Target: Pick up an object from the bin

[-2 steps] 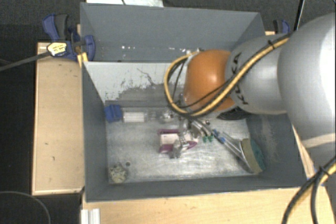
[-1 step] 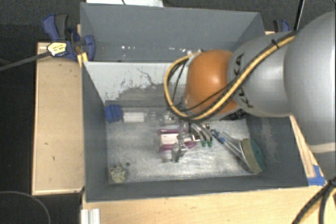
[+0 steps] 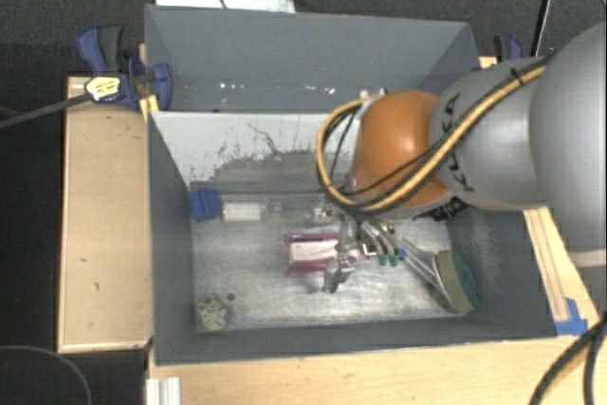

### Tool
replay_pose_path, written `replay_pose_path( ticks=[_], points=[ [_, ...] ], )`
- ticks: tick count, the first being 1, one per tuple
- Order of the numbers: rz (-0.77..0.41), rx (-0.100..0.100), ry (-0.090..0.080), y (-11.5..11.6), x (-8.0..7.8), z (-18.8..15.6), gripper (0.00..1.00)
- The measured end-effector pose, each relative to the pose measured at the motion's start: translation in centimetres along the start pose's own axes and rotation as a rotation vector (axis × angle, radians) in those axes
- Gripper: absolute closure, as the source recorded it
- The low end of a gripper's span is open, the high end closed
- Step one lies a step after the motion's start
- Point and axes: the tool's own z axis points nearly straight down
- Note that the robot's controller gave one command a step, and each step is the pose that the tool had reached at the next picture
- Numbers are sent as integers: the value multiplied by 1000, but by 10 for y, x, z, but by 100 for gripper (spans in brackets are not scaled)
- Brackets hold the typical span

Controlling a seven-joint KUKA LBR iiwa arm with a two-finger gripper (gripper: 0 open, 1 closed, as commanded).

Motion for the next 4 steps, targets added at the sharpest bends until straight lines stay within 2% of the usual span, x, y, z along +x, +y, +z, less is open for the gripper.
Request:
replay_pose_path(
  ticks=[1, 2, 3, 4],
  points=[
    [53, -2, -6, 1, -7, 28, 0],
    [180, -1, -8, 19, 0, 27, 0],
    [179, -2, -19, 19, -3, 24, 100],
    [177, -2, -9, 19, -4, -16, 100]
  ],
)
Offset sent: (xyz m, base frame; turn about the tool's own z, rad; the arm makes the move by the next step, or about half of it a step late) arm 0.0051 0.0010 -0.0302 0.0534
